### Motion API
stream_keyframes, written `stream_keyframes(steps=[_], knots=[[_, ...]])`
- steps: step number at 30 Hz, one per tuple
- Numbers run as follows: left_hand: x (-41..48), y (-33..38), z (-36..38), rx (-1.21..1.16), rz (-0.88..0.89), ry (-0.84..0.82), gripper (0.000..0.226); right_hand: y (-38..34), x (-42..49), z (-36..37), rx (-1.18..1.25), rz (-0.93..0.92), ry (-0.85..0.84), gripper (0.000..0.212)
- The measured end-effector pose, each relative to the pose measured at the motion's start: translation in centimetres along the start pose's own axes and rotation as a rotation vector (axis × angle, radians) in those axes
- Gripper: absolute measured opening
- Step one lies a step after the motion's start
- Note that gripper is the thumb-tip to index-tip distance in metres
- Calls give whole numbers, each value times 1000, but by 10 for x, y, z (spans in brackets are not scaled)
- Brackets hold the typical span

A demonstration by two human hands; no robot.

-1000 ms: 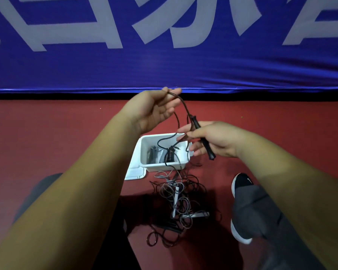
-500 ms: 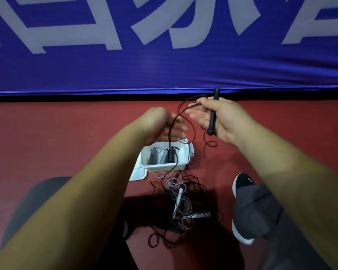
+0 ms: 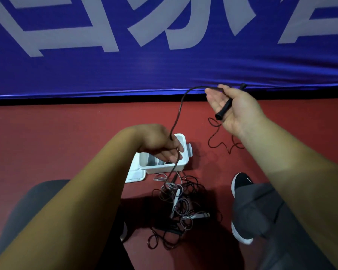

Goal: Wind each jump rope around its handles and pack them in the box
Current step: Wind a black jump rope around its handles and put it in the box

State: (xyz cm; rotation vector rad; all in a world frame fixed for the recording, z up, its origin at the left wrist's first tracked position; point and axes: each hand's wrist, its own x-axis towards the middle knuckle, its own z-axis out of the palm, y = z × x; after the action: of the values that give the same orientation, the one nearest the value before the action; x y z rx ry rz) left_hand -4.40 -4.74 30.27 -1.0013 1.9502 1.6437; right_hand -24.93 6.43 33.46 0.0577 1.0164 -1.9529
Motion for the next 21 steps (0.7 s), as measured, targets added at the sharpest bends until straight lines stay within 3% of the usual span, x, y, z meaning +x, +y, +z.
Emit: stream_keyframes(steps=[5,10,15,21], knots=[[-17,21,-12,-503,158,87,26,19,8,-17,-513,196,69,27],[-19,32,-18,-954,201,136,28,42,-9,-26,-1064,393,-98,36],[-24,37,-28,-1292,348,234,21,65,-17,-20,-1110,322,-339,43],[-26,23,-46,-1464,440,394,32,77,-23,-16,-1081,188,-520,16]])
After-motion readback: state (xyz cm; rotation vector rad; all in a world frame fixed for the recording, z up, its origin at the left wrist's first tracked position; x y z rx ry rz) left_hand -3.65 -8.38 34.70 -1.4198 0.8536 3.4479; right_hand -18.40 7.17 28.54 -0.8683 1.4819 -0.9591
